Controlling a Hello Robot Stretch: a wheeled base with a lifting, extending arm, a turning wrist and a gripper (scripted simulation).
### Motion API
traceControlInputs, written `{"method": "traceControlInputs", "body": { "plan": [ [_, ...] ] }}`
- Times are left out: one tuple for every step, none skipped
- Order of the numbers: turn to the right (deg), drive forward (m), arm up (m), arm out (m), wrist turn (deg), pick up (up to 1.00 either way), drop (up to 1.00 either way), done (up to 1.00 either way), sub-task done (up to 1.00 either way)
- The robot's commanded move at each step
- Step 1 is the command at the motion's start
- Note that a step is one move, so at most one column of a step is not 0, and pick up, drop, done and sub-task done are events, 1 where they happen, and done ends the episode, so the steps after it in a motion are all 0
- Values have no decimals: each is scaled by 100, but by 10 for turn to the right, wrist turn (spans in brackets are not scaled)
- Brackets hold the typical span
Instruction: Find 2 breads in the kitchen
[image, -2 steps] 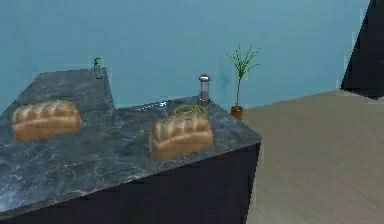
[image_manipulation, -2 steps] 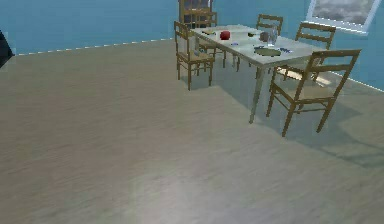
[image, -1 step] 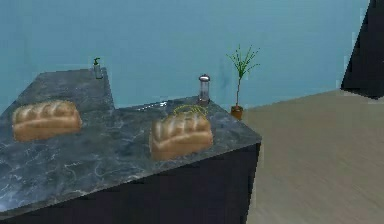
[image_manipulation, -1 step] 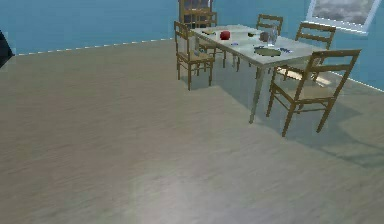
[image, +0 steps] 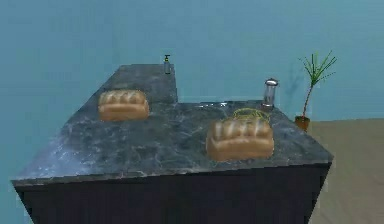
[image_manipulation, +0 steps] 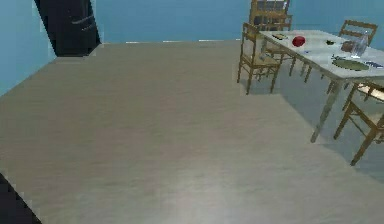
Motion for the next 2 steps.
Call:
{"method": "traceControlInputs", "body": {
  "plan": [
    [0, 5, 0, 0, 0, 0, 0, 0, 0],
    [-180, 0, 0, 0, 0, 0, 0, 0, 0]
  ]
}}
